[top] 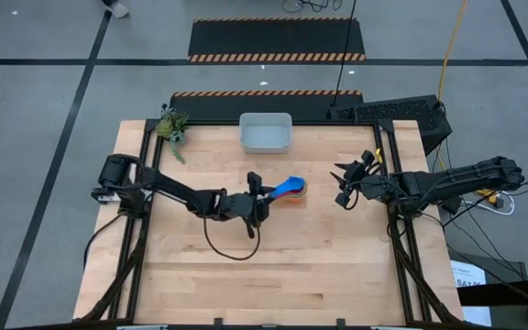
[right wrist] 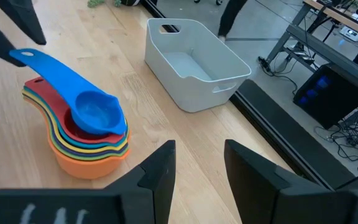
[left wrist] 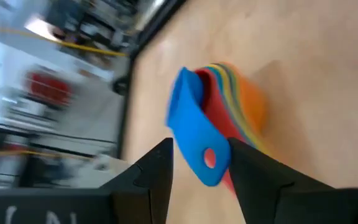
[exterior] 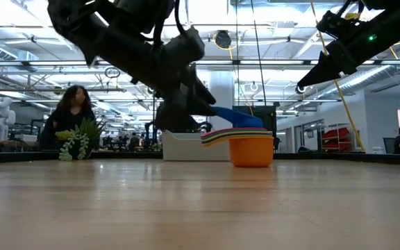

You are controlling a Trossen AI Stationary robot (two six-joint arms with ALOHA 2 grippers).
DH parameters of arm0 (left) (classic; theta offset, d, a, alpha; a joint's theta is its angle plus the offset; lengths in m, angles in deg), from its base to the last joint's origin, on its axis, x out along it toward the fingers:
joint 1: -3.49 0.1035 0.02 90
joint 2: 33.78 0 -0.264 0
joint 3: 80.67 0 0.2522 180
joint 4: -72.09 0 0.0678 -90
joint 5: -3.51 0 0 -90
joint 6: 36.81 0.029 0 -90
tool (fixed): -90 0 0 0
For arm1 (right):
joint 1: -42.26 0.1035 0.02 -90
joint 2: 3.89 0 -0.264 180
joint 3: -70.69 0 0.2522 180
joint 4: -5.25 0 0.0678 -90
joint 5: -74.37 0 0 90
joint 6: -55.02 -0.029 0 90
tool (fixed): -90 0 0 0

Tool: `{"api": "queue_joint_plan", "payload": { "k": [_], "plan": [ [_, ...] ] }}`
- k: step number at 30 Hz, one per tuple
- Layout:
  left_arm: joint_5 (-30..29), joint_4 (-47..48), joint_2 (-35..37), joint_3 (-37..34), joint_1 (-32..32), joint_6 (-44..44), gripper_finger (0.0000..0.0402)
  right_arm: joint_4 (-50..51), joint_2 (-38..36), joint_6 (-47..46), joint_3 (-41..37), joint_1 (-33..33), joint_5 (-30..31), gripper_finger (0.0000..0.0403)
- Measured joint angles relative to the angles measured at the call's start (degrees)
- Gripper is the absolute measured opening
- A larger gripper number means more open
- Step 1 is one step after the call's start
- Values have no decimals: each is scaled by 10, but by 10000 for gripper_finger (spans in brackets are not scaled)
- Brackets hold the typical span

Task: Nest measuring cups in basket
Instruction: Stack the blue measuring cup into the red measuring cup

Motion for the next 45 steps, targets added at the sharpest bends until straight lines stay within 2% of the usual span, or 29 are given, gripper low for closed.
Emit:
{"api": "queue_joint_plan", "payload": {
  "k": [8,12,15,19,22,28,33,37,43,45],
  "plan": [
    [147,155,91,0,30,-223,152,-1,0,0,0,0,0,130],
    [165,211,136,0,34,-314,152,-2,0,1,0,0,0,130],
    [162,214,151,0,24,-358,153,-3,0,4,0,0,0,130],
    [129,208,143,0,-13,-372,161,-5,0,4,0,0,0,130],
    [60,210,118,0,-53,-363,179,-5,0,4,0,0,-8,130],
    [-62,144,45,0,-113,-244,235,-5,0,2,0,0,-18,130],
    [-88,44,-29,0,-114,-187,273,-5,0,0,0,0,-31,130],
    [-98,-43,-58,0,-97,-216,286,-2,0,-17,0,0,-52,130],
    [-177,-148,-49,0,-84,-297,287,-5,0,-21,-5,0,-104,130],
    [-184,-172,-43,0,-75,-337,292,-5,0,-21,-13,0,-111,130]
  ]
}}
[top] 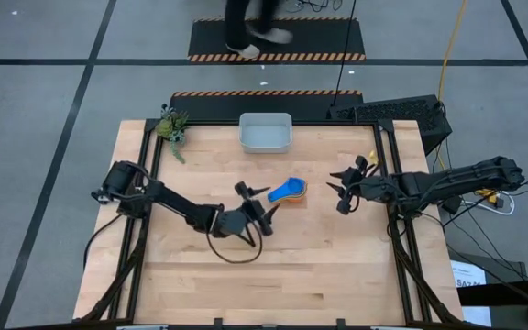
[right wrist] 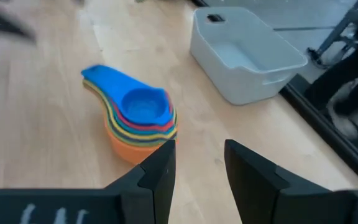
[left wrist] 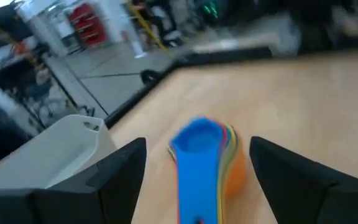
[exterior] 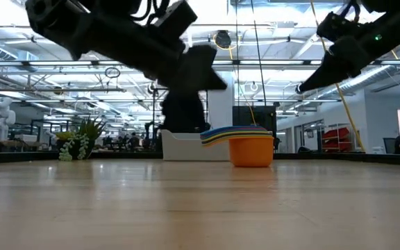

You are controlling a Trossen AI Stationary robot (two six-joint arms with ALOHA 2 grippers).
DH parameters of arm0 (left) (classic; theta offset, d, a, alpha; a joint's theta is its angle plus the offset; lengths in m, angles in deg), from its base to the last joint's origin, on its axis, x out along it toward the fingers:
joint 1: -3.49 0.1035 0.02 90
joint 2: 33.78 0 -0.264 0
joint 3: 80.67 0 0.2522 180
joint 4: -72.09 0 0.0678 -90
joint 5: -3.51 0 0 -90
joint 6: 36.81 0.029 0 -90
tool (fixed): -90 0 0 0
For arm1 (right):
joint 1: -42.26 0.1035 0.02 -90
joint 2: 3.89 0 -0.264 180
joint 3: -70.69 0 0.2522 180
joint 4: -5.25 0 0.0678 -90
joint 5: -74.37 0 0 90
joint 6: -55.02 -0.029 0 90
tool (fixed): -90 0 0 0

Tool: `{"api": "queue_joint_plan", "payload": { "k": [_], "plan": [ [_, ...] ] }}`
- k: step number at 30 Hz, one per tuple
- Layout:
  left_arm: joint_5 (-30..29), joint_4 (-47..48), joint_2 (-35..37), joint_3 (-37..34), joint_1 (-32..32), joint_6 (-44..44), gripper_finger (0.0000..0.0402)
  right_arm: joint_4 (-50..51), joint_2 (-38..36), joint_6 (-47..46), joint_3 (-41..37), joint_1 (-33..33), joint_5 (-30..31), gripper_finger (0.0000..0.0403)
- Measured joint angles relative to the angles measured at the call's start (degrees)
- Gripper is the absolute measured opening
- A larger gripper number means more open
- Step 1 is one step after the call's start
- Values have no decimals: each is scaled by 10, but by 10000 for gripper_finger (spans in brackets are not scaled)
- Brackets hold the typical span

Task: Nest measuring cups in basket
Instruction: Stack the blue measuring cup into the red measuring cup

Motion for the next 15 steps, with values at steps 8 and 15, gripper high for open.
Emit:
{"api": "queue_joint_plan", "payload": {
  "k": [8,15],
  "plan": [
    [131,26,2,0,43,-207,347,0,0,14,-27,0,-9,130],
    [127,69,2,0,49,-289,373,0,0,41,-28,0,-9,130]
  ]
}}
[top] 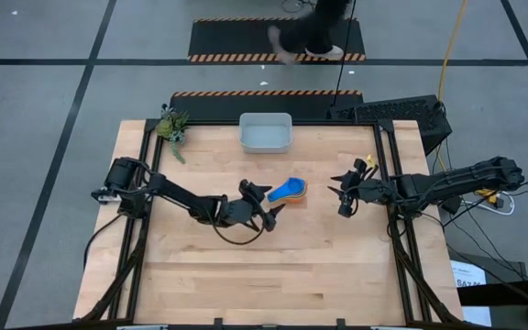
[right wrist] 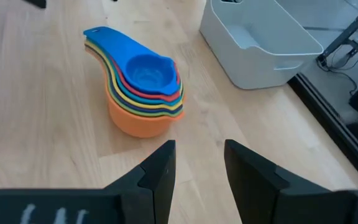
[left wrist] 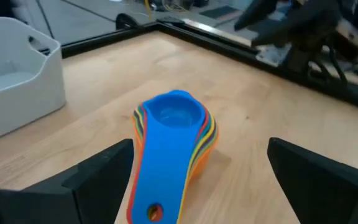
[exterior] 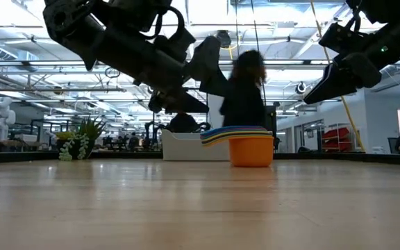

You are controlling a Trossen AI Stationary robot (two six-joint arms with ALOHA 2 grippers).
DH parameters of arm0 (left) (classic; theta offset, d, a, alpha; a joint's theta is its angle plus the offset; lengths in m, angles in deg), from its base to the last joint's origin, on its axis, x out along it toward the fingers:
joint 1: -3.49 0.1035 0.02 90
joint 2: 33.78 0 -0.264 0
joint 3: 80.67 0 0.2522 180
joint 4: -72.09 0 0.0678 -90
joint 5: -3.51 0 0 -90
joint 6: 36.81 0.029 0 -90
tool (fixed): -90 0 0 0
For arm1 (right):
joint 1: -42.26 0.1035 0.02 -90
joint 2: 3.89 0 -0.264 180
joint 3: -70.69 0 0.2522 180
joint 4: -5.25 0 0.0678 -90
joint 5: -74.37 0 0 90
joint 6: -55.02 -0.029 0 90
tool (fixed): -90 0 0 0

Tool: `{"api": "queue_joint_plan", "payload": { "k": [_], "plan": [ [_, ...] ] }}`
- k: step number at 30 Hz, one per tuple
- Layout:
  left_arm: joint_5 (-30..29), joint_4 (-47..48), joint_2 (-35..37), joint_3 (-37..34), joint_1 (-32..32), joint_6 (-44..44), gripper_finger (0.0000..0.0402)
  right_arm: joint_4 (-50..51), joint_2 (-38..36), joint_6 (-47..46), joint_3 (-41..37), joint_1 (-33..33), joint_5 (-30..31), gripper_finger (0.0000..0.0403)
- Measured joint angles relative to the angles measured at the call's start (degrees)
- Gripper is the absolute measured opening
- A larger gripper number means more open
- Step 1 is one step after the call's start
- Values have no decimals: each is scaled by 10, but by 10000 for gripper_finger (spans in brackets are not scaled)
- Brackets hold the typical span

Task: Nest measuring cups in basket
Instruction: Stack the blue measuring cup into the red measuring cup

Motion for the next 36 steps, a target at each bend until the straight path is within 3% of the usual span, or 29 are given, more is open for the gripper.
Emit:
{"api": "queue_joint_plan", "payload": {
  "k": [12,22,36],
  "plan": [
    [18,13,0,0,23,2,374,3,0,10,0,0,-45,130],
    [54,47,0,0,36,77,374,4,0,-5,0,1,-45,130],
    [46,88,-6,0,47,11,374,-11,0,11,0,1,-44,130]
  ]
}}
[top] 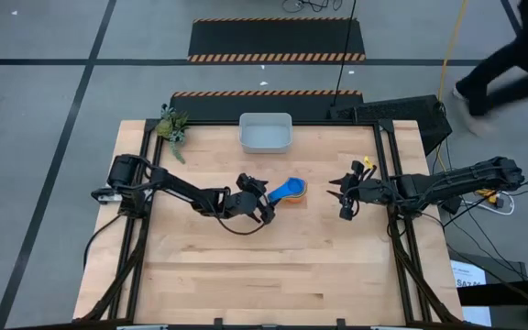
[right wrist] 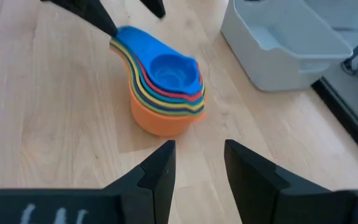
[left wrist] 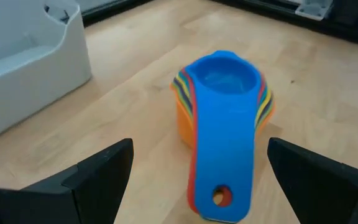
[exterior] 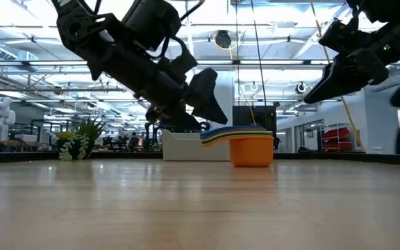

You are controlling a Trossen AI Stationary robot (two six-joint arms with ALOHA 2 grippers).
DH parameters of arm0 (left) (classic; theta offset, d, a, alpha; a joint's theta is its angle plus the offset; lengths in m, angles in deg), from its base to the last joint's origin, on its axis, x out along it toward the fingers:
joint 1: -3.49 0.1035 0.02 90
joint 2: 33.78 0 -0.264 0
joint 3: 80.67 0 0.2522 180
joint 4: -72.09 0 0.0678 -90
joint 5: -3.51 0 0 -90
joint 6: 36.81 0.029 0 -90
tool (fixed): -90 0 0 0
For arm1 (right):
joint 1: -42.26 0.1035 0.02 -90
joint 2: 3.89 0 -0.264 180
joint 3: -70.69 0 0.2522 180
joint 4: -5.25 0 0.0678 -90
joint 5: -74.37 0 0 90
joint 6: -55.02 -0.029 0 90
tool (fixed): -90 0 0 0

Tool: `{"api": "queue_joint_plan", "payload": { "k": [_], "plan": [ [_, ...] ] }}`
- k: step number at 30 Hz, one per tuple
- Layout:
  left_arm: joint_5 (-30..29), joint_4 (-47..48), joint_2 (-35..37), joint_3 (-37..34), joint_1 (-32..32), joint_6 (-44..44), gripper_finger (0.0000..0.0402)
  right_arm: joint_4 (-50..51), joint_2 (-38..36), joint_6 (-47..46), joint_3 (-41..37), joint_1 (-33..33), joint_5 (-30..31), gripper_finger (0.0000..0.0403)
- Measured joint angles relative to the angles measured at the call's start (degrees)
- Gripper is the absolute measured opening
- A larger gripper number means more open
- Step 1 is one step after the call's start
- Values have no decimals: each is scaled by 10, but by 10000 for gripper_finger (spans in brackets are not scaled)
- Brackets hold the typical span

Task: Nest measuring cups in basket
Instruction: Stack the blue measuring cup into the red measuring cup

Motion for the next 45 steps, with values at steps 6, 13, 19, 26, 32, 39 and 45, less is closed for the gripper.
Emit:
{"api": "queue_joint_plan", "payload": {
  "k": [6,13,19,26,32,39,45],
  "plan": [
    [2,4,-10,0,1,0,374,-42,0,21,0,0,-1,130],
    [39,-3,-27,0,3,-32,374,-49,0,29,0,0,-1,130],
    [40,-20,-44,0,2,-47,374,-49,0,28,0,0,-1,130],
    [44,-33,-51,0,3,-43,335,-50,0,28,0,0,-1,130],
    [44,-35,-51,0,3,-42,251,-50,0,29,0,0,-1,130],
    [61,-41,-51,0,3,-41,158,-50,0,30,0,0,-1,130],
    [61,-41,-51,0,5,-15,137,-50,0,30,0,0,-1,130]
  ]
}}
